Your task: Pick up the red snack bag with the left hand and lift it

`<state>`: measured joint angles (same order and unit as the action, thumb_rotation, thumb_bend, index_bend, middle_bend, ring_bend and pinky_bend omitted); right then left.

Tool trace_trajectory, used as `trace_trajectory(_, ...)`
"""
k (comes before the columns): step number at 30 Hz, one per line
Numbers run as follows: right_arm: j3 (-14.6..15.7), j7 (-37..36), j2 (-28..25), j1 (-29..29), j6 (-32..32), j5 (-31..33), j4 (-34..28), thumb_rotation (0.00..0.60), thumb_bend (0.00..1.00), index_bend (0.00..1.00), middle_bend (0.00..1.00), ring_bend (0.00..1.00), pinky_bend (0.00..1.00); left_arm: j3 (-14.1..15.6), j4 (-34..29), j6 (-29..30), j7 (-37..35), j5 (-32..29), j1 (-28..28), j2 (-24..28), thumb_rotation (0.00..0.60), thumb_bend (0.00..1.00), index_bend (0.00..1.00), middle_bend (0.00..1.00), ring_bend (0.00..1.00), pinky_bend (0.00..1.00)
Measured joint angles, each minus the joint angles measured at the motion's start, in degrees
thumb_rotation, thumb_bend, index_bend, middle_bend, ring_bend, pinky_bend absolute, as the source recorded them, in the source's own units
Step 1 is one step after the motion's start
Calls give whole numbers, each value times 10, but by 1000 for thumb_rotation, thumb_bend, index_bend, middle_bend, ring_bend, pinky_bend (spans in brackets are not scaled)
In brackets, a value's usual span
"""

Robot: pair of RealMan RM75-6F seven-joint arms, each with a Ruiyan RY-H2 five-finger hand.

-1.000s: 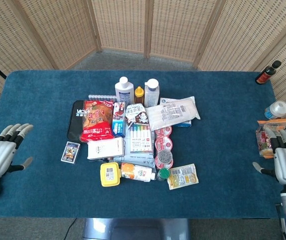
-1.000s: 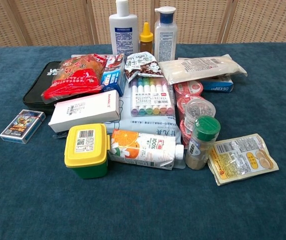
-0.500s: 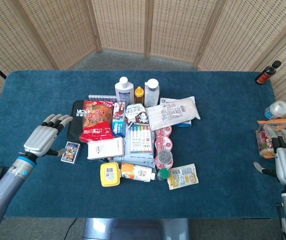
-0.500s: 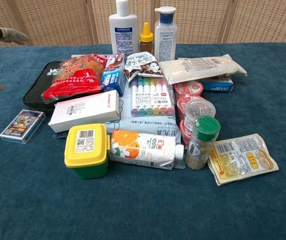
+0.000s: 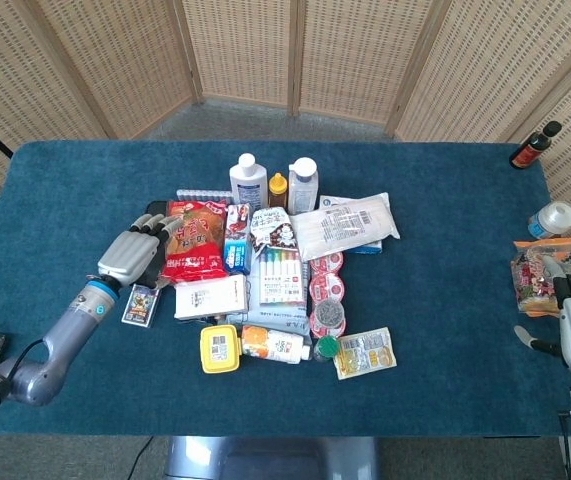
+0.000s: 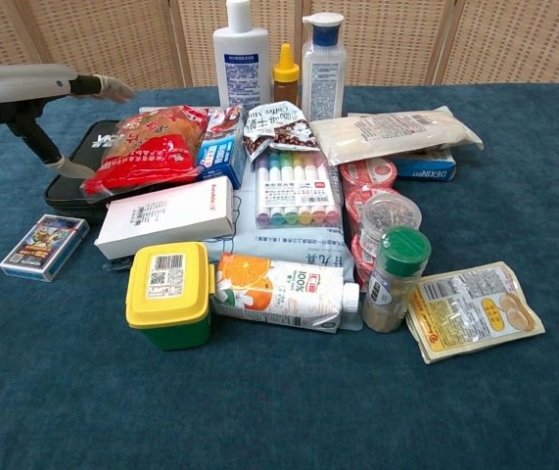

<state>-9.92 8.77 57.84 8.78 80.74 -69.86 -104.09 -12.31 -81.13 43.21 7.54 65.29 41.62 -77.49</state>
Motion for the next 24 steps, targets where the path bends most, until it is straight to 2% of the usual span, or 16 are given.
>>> trace_trajectory(8, 0, -12, -4, -5, 6, -7, -4, 600, 169, 0, 134, 0, 0, -14, 73, -59, -15, -37, 61, -59, 600, 269, 0, 0, 0, 0)
trace_trajectory(10, 0, -13, -5, -6, 9, -8, -4, 600, 169, 0, 135, 0, 0, -16, 81, -64, -17, -42, 69, -67, 600, 270, 74, 0, 99, 45)
trace_trajectory(11, 0, -14, -6, -7, 11, -9, -4, 600, 169, 0, 135, 0, 0, -16, 86, -65, -18, -45, 72, -70, 600, 272, 141, 0, 200, 123)
trace_trajectory(12, -1, -15, -6, -8, 12, -10, -4, 600, 169, 0, 135, 0, 0, -16, 88, -67, -18, -49, 74, -72, 600, 279, 239, 7, 339, 245)
trace_trajectory(14, -1, -18, -7, -9, 13, -12, -4, 600, 169, 0, 135, 0, 0, -15, 92, -71, -18, -58, 78, -76, 600, 301, 379, 66, 540, 461)
trace_trajectory(15, -1, -19, -7, -9, 13, -13, -5, 600, 168, 0, 135, 0, 0, -15, 95, -73, -18, -63, 80, -77, 600, 320, 441, 127, 653, 572)
trace_trajectory(18, -1, -23, -9, -11, 16, -15, -5, 600, 169, 0, 134, 0, 0, -10, 100, -82, -18, -80, 84, -80, 600, 403, 586, 323, 888, 808)
trace_trajectory(21, -2, -24, -10, -12, 17, -15, -5, 600, 170, 0, 136, 0, 0, -6, 104, -84, -24, -89, 84, -80, 600, 456, 726, 542, 996, 961)
trace_trajectory(24, -2, -24, -10, -12, 16, -15, -5, 600, 169, 0, 136, 0, 0, -6, 104, -79, -39, -89, 77, -78, 600, 484, 808, 650, 1000, 1000)
